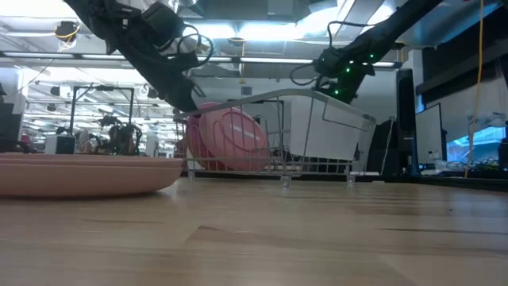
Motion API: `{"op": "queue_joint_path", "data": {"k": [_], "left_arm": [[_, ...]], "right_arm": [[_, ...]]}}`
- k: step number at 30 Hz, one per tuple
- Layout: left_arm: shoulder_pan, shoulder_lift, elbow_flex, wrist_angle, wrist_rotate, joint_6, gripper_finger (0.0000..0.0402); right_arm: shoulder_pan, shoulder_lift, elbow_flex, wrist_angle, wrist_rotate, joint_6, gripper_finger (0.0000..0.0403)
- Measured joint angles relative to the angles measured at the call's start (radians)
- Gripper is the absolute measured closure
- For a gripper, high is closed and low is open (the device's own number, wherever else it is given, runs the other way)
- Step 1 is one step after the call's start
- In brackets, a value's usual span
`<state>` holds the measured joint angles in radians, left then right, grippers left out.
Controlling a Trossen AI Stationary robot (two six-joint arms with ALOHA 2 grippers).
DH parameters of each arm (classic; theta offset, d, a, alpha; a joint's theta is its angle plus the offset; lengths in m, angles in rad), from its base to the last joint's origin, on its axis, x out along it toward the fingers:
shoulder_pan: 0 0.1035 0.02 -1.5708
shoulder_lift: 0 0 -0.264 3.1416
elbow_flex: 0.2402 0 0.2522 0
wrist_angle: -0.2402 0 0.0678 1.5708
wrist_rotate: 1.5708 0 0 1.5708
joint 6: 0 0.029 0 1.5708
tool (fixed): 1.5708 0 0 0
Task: Sort dishes
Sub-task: Adjust the colored plates
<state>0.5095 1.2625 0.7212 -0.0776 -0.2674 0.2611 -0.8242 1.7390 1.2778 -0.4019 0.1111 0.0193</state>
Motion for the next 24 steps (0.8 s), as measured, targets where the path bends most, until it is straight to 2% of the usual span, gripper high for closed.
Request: {"op": "queue_joint_path", "data": {"k": [3, 8, 24], "left_arm": [[0.000, 0.000, 0.000, 0.000, 0.008, -0.006, 0.0312], [-0.001, 0.006, 0.000, 0.007, 0.015, -0.018, 0.0312], [-0.001, 0.096, 0.000, 0.174, 0.049, -0.023, 0.0312]], "right_arm": [[0.000, 0.000, 0.000, 0.010, -0.083, -0.001, 0.0350], [0.005, 0.000, 0.000, 0.016, -0.129, -0.001, 0.0350], [0.059, 0.000, 0.000, 0.065, -0.141, -0.028, 0.0350]]}}
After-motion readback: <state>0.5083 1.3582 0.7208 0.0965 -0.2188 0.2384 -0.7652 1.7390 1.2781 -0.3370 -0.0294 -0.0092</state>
